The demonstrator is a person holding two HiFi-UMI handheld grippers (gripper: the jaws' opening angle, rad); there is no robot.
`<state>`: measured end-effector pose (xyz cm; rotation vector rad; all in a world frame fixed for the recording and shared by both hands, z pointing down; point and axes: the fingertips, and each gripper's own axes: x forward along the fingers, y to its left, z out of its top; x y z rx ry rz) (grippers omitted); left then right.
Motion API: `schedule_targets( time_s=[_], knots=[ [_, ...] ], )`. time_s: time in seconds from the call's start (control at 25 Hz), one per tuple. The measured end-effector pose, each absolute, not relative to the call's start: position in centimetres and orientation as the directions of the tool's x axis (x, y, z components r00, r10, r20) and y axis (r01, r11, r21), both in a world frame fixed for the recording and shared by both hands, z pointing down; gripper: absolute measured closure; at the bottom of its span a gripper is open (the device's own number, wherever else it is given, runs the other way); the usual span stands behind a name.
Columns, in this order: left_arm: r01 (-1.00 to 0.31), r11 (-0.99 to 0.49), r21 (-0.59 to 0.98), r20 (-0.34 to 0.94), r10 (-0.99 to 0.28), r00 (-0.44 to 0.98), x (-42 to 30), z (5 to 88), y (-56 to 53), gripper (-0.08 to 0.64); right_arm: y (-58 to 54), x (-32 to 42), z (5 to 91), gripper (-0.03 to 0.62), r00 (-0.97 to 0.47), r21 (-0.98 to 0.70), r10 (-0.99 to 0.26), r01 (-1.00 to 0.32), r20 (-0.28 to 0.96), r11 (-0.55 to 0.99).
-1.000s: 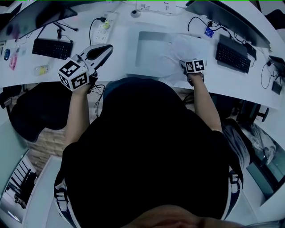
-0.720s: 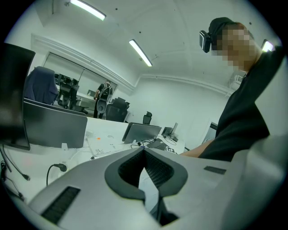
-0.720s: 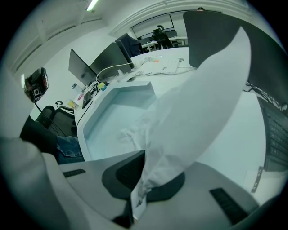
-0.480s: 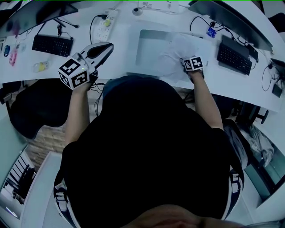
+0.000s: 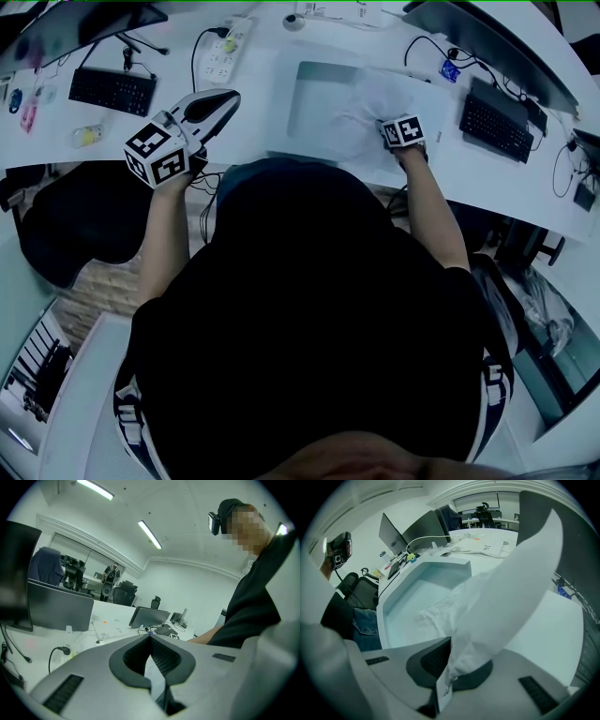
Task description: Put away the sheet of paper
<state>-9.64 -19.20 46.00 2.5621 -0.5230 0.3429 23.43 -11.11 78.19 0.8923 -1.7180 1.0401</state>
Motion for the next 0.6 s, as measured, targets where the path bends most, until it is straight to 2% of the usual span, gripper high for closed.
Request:
schedule_targets(
  time_s=[0.6],
  knots=[
    [-0.428,-0.794,0.432,0.34,-0.296,0.893,-9.8,46.4,-19.4,0.54,-12.4,21.3,78.5,0.578,-0.348,-0.274,-0.11,-0.865,0.931,0.421]
  ],
)
